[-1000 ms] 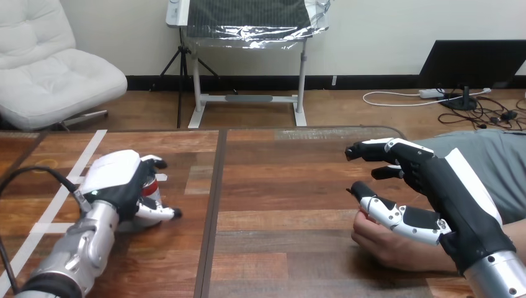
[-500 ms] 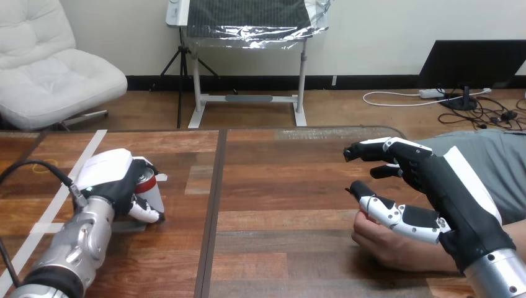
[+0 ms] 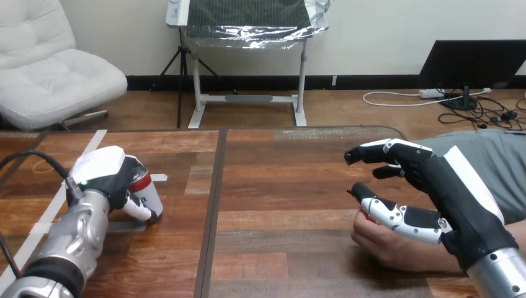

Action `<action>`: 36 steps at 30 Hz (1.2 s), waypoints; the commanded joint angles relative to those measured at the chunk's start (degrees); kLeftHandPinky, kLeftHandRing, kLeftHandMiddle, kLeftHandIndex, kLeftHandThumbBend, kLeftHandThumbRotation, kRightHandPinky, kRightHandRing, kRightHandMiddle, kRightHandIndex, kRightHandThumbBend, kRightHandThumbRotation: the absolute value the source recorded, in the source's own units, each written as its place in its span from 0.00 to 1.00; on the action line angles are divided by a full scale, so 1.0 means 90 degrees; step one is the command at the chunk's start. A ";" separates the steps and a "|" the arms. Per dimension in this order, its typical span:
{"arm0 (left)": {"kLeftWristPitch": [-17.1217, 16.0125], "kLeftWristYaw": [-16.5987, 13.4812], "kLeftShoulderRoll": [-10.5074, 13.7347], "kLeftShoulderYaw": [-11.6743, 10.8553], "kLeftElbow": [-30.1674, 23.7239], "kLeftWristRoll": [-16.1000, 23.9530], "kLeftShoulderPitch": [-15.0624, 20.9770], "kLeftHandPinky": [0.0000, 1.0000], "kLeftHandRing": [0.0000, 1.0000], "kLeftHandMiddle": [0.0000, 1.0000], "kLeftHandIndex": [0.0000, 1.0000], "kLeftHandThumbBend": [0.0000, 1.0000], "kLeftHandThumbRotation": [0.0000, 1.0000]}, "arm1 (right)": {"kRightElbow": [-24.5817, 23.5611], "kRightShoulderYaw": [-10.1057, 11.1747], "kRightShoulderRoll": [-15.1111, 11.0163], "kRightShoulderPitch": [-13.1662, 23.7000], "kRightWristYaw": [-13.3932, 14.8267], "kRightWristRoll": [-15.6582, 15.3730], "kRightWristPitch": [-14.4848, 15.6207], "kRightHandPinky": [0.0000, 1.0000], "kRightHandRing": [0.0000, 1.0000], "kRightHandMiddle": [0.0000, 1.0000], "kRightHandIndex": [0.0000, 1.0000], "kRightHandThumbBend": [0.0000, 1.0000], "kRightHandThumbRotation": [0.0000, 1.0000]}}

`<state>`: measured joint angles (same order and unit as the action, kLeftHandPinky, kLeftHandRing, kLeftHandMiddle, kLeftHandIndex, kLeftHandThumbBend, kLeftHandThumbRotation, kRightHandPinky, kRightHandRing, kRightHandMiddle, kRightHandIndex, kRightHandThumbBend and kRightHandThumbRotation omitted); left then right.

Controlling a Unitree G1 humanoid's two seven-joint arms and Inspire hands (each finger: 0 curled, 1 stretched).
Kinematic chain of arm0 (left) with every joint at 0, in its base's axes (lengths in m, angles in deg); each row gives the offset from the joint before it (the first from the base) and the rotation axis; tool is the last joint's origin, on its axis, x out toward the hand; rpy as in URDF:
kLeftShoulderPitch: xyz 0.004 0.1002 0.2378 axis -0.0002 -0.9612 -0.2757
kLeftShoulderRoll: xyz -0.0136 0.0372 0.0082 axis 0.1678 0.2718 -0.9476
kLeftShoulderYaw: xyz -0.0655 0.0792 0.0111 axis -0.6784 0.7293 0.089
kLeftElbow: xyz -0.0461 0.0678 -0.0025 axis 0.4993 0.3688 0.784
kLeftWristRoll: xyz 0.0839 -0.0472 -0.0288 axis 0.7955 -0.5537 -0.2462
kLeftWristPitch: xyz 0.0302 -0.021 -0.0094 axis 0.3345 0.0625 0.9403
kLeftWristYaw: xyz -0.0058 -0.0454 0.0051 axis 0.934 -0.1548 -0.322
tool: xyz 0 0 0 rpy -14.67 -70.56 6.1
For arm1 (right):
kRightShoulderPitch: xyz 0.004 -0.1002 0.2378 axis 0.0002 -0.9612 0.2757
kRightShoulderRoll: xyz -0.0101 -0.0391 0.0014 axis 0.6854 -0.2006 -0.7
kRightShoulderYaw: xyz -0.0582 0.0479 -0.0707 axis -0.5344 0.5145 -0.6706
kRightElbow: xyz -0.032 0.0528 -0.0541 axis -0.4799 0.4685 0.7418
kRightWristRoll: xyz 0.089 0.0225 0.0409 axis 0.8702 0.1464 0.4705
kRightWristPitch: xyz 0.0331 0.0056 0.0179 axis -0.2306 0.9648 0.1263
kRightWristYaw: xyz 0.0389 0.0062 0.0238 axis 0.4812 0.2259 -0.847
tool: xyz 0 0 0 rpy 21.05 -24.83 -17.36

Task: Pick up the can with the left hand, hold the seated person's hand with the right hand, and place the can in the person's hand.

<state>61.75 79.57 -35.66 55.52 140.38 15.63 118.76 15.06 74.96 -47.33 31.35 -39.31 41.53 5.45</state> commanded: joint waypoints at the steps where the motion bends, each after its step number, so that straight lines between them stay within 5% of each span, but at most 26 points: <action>1: 0.0105 0.0278 0.0109 0.0098 -0.0304 0.0037 0.0370 0.25 0.35 0.48 0.72 0.77 0.00 | -0.0292 0.0120 -0.0108 0.0394 -0.0006 0.0004 -0.0077 0.74 0.80 0.78 0.66 0.43 0.00; 11: 0.0313 0.0798 0.0294 0.0019 -0.0735 -0.0008 0.0345 0.46 0.56 0.64 0.71 0.76 0.00 | -0.0287 0.0110 -0.0125 0.0430 -0.0030 -0.0001 -0.0019 0.75 0.80 0.77 0.66 0.43 0.00; 19: 0.0333 0.0968 0.0337 -0.0155 -0.0879 -0.0226 0.0280 0.42 0.49 0.57 0.64 0.73 0.00 | -0.0266 0.0103 -0.0123 0.0448 -0.0043 -0.0016 -0.0070 0.76 0.81 0.77 0.66 0.43 0.00; 36: -0.0133 0.0695 0.0339 -0.0410 -0.0854 -0.0672 0.0099 0.38 0.46 0.54 0.55 0.72 0.00 | -0.0263 0.0093 -0.0111 0.0469 -0.0047 -0.0027 -0.0018 0.76 0.81 0.77 0.66 0.43 0.00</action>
<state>62.46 88.03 -33.67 53.33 134.90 10.45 118.42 15.06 74.96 -47.39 31.54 -39.77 41.35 5.46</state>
